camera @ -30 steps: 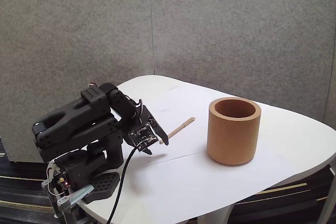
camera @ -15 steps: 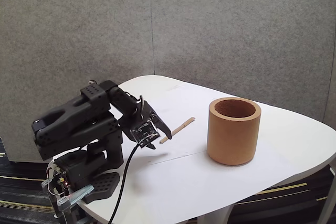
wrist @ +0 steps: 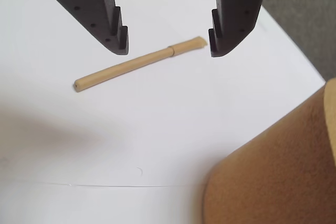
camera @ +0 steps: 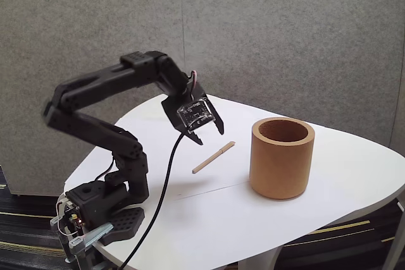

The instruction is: Grab the pen and put it in the pen holder.

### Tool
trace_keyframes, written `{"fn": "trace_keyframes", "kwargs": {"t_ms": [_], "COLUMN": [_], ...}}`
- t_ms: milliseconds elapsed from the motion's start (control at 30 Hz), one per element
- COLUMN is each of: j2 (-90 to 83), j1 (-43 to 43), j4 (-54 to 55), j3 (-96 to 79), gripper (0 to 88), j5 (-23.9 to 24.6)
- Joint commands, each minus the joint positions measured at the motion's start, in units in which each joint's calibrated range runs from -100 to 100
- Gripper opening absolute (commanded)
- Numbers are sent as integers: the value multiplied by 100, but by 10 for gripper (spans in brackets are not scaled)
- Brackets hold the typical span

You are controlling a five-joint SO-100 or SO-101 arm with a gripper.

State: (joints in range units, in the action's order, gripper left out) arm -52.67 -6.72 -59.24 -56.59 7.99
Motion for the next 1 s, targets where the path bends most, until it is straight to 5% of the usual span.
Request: {"fn": "trace_keyframes", "kwargs": {"t_ms": [0, 467, 967], "j2": [1188, 2985, 4880], "j1": [28, 965, 906], "j4": [85, 85, 1144], "j3": [1606, 2708, 2942], "gripper": [211, 211, 211], "j5": [841, 3021, 3168]}}
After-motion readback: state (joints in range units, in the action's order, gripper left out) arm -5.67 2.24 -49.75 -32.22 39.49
